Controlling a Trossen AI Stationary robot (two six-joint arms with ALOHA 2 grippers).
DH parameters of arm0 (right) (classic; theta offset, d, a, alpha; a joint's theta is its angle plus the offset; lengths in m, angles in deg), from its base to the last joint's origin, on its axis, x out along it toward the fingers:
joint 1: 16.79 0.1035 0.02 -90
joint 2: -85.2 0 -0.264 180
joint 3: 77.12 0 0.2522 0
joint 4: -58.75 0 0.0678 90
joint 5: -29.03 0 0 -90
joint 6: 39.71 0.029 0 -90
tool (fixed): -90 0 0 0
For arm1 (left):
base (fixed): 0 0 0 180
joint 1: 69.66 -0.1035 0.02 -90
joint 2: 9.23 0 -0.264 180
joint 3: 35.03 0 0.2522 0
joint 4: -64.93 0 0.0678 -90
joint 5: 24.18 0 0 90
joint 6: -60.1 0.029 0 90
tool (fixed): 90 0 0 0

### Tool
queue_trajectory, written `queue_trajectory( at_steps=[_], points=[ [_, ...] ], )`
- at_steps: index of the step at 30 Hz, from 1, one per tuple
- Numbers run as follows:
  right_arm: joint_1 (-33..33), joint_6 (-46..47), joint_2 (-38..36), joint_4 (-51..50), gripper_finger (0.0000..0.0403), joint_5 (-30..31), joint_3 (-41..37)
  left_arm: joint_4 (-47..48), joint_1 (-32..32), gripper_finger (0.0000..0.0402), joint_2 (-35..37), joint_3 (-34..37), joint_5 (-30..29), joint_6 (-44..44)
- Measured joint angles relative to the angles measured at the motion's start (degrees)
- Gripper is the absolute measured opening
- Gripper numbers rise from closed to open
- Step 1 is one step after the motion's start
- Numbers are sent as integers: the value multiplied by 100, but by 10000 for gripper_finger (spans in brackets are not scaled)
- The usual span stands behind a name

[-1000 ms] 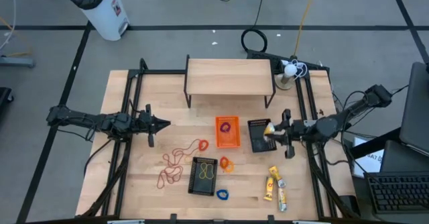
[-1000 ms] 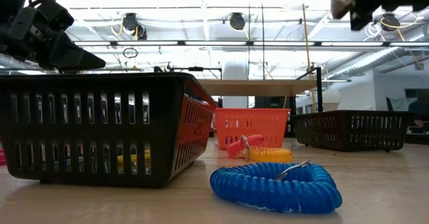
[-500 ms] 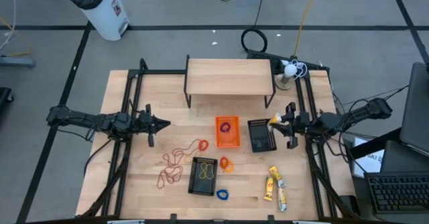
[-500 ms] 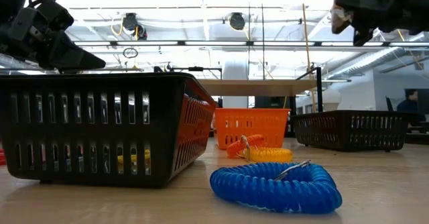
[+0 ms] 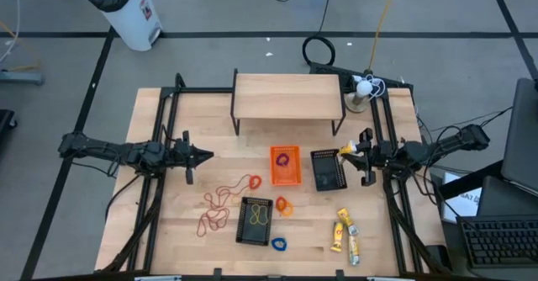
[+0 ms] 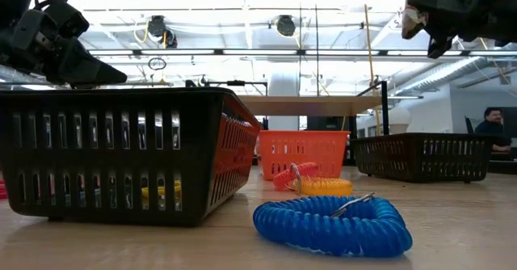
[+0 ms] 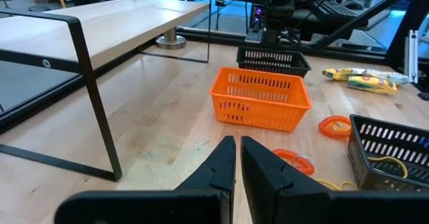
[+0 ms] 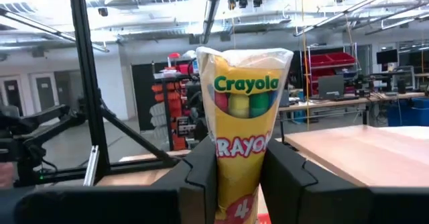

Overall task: Pick & Place Office Desk Supplies
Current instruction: Put the yellow crayon box into the top black bin

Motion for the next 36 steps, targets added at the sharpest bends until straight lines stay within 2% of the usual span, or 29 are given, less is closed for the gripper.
queue_trajectory(
  at_steps=[6,12,17,21,24,27,36],
  points=[
    [11,79,460,-773,69,2,745,-7,0,26,1,0,-34,11],
    [11,409,1542,-2124,78,87,1955,-2,0,26,-1,0,-47,13],
    [-1,904,2566,-3666,69,659,2987,-4,0,26,1,0,-44,-6],
    [-163,1605,3271,-5106,75,651,3645,-4,0,26,1,0,-44,1],
    [-397,2022,3769,-5924,73,609,3852,-4,0,26,1,0,-46,4],
    [-705,2120,4193,-6377,69,134,3901,-4,-2,26,1,0,-46,10],
    [-1429,1976,5369,-6489,74,-992,3914,-4,-2,26,-1,0,-46,15]
  ],
)
